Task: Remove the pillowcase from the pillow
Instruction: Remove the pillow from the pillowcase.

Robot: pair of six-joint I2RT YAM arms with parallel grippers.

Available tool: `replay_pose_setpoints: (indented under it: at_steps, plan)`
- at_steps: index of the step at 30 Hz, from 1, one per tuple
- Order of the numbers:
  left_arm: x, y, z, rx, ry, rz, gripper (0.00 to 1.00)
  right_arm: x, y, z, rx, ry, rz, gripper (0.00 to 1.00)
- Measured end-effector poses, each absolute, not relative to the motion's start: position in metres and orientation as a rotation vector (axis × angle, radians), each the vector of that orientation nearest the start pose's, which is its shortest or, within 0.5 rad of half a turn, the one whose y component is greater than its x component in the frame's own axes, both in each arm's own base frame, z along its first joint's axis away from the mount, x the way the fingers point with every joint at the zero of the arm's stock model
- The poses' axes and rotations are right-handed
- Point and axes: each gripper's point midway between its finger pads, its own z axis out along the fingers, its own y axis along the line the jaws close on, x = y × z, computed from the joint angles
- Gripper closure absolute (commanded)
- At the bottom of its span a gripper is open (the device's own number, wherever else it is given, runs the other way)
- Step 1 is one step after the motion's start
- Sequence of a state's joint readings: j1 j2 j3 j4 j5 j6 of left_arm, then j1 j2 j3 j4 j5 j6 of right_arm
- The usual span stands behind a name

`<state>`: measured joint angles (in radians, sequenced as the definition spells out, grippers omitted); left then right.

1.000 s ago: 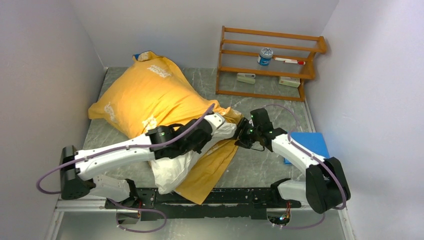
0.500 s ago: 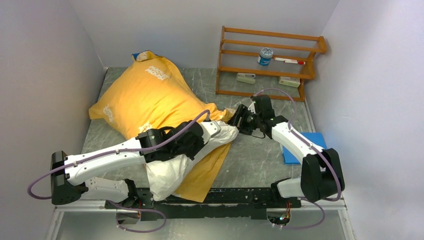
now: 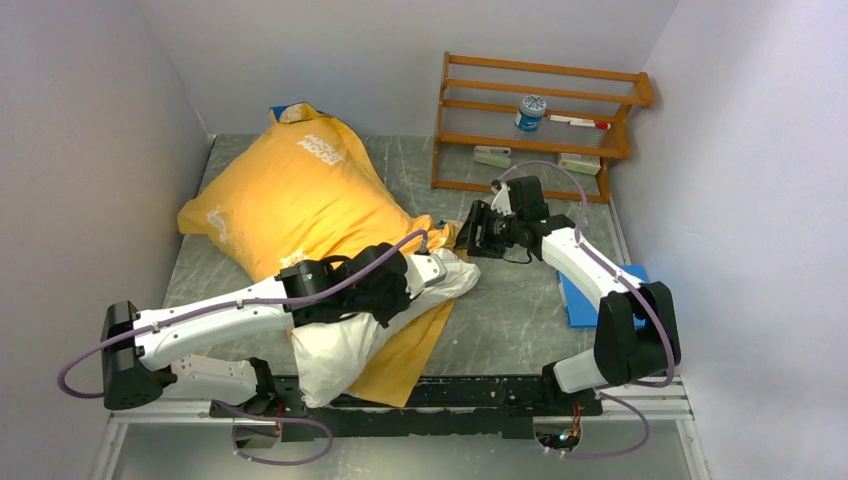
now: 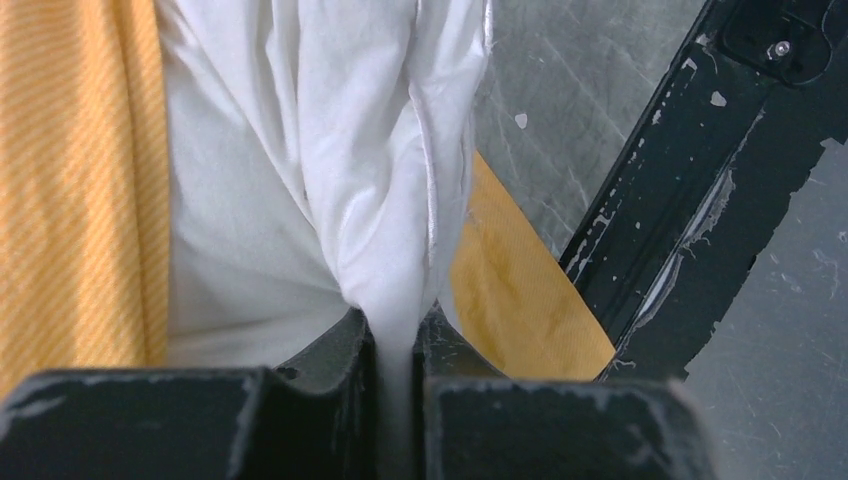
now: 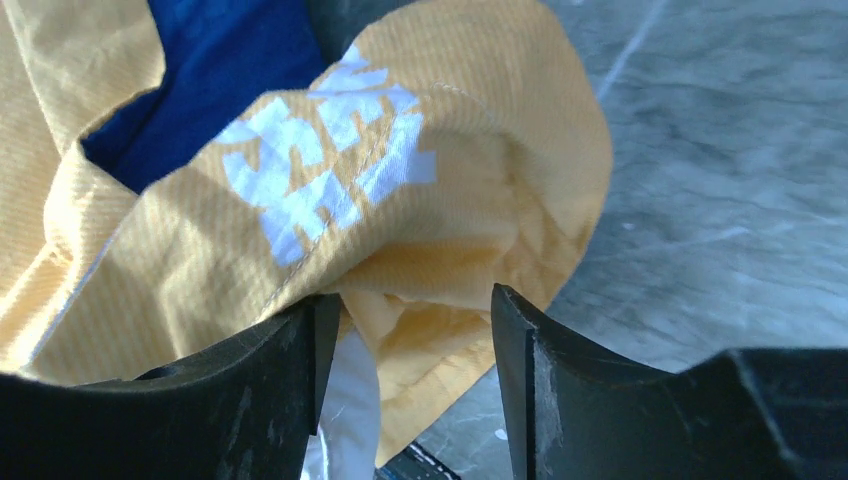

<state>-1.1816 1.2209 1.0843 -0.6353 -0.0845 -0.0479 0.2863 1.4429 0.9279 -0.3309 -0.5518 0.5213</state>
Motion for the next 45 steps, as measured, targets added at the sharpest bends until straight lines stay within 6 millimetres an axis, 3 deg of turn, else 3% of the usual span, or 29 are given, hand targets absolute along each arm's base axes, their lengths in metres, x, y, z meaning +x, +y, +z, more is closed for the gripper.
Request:
replay_pose_setpoints:
  at_steps: [3,8,12,18,22,27,32,35,41,45]
  plan:
    - [0.139,-0.302,0.184,1.244,2.043,-0.496,0.95,0.306,0.187,0.128,0.095,2.508,0.883,0.38]
    - [0.138,-0.300,0.180,1.234,2.054,-0.478,0.95,0.307,0.168,0.161,0.154,2.413,0.802,0.33]
    - [0.138,-0.301,0.178,1.224,2.056,-0.477,0.95,0.295,0.176,0.180,0.143,2.374,0.900,0.28]
    - [0.139,-0.303,0.176,1.219,2.058,-0.481,0.95,0.262,0.196,0.169,0.138,2.429,1.085,0.31]
    - [0.138,-0.305,0.173,1.223,2.058,-0.483,0.95,0.258,0.211,0.168,0.111,2.444,1.144,0.32]
    - [0.137,-0.306,0.172,1.224,2.059,-0.484,0.95,0.264,0.224,0.170,0.094,2.450,1.159,0.46]
    - [0.136,-0.306,0.170,1.226,2.058,-0.484,0.95,0.273,0.224,0.161,0.151,2.476,1.133,0.67]
    - [0.135,-0.306,0.169,1.223,2.060,-0.485,0.95,0.276,0.225,0.158,0.179,2.481,1.129,0.70]
    - [0.134,-0.307,0.168,1.225,2.057,-0.485,0.95,0.281,0.223,0.159,0.210,2.469,1.110,0.95]
    - [0.134,-0.307,0.168,1.226,2.057,-0.485,0.95,0.288,0.224,0.163,0.231,2.456,1.097,0.97]
